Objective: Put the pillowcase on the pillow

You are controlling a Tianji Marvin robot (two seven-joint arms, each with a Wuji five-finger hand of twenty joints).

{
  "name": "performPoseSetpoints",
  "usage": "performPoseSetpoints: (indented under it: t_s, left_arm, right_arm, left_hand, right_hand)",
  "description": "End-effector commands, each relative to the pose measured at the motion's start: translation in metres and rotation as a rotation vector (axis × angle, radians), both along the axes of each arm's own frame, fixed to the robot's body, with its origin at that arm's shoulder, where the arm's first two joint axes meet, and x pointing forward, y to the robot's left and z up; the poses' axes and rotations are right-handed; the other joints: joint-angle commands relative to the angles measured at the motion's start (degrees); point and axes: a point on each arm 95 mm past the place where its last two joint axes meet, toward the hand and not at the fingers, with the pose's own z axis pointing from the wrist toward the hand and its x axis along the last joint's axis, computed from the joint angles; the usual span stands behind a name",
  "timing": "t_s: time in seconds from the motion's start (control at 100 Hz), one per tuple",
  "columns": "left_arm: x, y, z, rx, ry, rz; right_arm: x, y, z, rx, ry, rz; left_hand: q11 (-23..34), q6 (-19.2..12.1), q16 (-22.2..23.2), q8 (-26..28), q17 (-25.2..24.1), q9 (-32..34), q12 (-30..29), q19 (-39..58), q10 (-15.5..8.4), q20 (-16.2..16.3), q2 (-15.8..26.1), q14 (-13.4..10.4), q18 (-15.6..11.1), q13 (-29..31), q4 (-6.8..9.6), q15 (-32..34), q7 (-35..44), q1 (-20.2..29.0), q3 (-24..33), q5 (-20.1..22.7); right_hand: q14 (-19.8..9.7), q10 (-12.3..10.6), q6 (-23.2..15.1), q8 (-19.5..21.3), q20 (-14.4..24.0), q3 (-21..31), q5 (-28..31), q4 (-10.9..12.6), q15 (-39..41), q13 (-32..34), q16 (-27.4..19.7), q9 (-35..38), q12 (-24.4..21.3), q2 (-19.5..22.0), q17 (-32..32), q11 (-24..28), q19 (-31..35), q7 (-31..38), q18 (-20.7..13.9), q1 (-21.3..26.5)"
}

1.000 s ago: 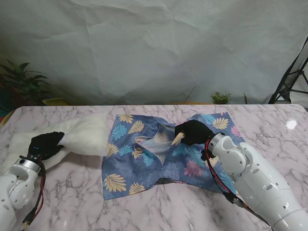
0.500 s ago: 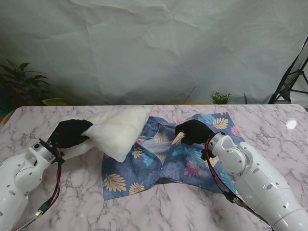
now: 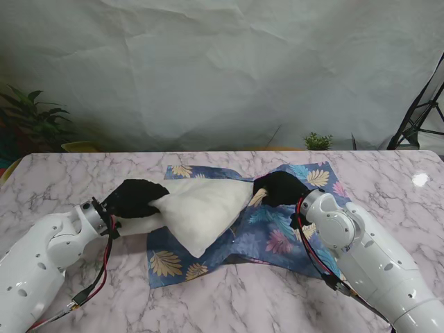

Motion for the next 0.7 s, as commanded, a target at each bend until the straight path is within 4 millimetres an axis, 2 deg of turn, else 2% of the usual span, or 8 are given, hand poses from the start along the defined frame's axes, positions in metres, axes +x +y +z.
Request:
performPoseSetpoints:
  t_s: [0.0, 0.13, 0.52, 0.62, 0.69]
  left_arm:
    - [0.005, -0.007, 0.002, -0.007, -0.007, -0.014]
    - [0.012, -0.018, 0.001, 0.007, -0.001, -0.047]
    - [0.032, -0.038, -0.006, 0.212, 0.067, -0.122]
    - [0.034, -0.04, -0.01, 0.268, 0.113, -0.083]
    - [0.035, -0.042, -0.012, 0.291, 0.145, -0.059]
  right_arm:
    - [0.0, 0.001, -0.001, 0.003, 0.001, 0.0]
    - [-0.002, 0.004, -0.001, 0.007, -0.007, 0.016]
    - [-0.01, 0.011, 0.001, 0.019, -0.023, 0.06]
    - [-0.013, 0.013, 0.002, 0.022, -0.025, 0.07]
    - [-0.015, 0.014, 0.002, 0.025, -0.026, 0.076]
  left_hand:
    - [3.82, -11.29, 2.19, 4.51, 0.5, 2.93, 0.83, 4.27, -4.81, 2.34, 3.35, -4.99, -0.81, 1.92, 3.53, 3.73, 20.2, 8.73, 19.64, 8.36]
    - [3.74, -11.12, 2.27, 4.31, 0.52, 2.92, 0.88, 4.52, -4.6, 2.44, 3.4, -4.76, -0.66, 1.78, 3.36, 3.76, 20.09, 8.79, 19.66, 8.26]
    - [3.66, -10.17, 2.21, 3.54, 0.12, 2.03, 1.17, 5.2, -4.13, 2.54, 4.39, -4.61, -0.87, 1.05, 3.24, 4.38, 19.24, 9.46, 18.37, 7.29]
    - [2.43, -8.27, 1.76, 2.01, -0.38, 1.01, 1.17, 5.36, -2.28, 2.35, 5.48, -3.96, -0.73, 0.15, 3.45, 4.49, 16.5, 10.93, 15.23, 6.04]
    - [0.76, -5.6, 1.46, -0.05, -0.82, -0.62, 1.37, 5.32, -0.13, 2.14, 7.44, -4.01, -1.27, -1.16, 3.87, 4.3, 11.99, 10.99, 12.8, 3.93]
  right_hand:
    - [-0.83, 1.66, 0.39, 1.64, 0.75, 0.65, -0.02, 0.18, 2.55, 1.06, 1.05, 1.38, 0.63, 2.43, 0.18, 0.82, 0.64, 3.32, 1.86, 2.15]
    - [-0.83, 1.52, 0.36, 1.63, 0.78, 0.63, -0.02, 0.18, 2.55, 1.06, 1.05, 1.39, 0.61, 2.38, 0.19, 0.81, 0.63, 3.3, 1.77, 2.08]
    - [-0.9, 1.44, 0.23, 1.6, 0.85, 0.63, 0.03, 0.19, 2.5, 0.99, 1.02, 1.38, 0.63, 2.41, 0.2, 0.78, 0.6, 3.24, 1.92, 2.1]
    - [-0.9, 1.37, 0.18, 1.6, 0.86, 0.63, 0.02, 0.2, 2.49, 1.0, 1.01, 1.37, 0.62, 2.44, 0.19, 0.76, 0.58, 3.22, 1.94, 2.08]
    - [-0.9, 1.41, 0.19, 1.6, 0.87, 0.61, 0.02, 0.19, 2.48, 1.0, 1.01, 1.38, 0.64, 2.45, 0.17, 0.77, 0.56, 3.22, 1.89, 2.07]
